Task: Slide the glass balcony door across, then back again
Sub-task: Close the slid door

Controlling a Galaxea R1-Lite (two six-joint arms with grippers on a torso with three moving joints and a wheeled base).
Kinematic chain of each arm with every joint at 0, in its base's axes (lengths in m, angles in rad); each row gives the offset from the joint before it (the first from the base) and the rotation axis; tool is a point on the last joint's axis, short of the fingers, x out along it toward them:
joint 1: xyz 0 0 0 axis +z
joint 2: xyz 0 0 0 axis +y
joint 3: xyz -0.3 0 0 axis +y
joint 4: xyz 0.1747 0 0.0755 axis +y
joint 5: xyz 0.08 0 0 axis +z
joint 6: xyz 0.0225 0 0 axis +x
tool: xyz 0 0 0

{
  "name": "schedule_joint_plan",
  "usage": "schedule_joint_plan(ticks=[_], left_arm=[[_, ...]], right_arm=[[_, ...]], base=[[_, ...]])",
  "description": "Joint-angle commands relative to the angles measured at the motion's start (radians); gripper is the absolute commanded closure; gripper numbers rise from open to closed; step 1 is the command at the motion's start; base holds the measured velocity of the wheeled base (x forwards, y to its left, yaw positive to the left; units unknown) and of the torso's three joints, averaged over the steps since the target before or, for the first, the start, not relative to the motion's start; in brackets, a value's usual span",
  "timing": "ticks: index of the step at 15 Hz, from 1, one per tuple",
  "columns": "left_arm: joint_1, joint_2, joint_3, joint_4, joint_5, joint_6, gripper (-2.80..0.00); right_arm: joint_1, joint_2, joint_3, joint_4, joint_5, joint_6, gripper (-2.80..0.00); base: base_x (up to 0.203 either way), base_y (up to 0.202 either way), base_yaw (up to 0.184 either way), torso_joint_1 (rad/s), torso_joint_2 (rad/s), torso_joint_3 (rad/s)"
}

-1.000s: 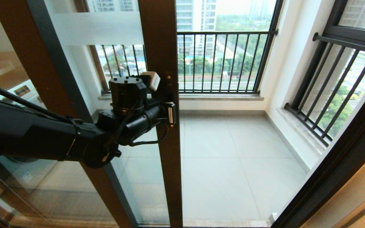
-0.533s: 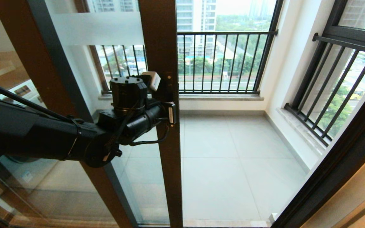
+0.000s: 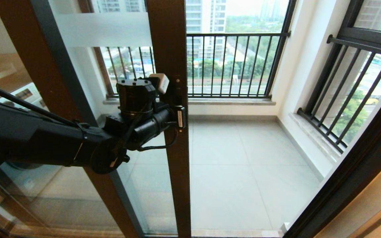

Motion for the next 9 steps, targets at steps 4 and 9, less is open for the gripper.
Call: schedule_joint_plan(ticks=[4, 9], left_arm=[[-0.009, 0.002, -0.003, -0.008, -0.004, -0.001, 0.0], [-0.02, 0.008, -0.004, -0.008, -0.004, -0.001, 0.0]], right_arm=[[0.0, 0.0, 0.0, -0.001, 0.001, -0.001, 0.0], [0.0, 0.0, 0.0, -0.001, 0.002, -0.001, 0.0]], base=[[0.0, 0.0, 0.0, 0.0, 0.0, 0.0], [0.0, 0.0, 0.0, 0.0, 0.0, 0.0]])
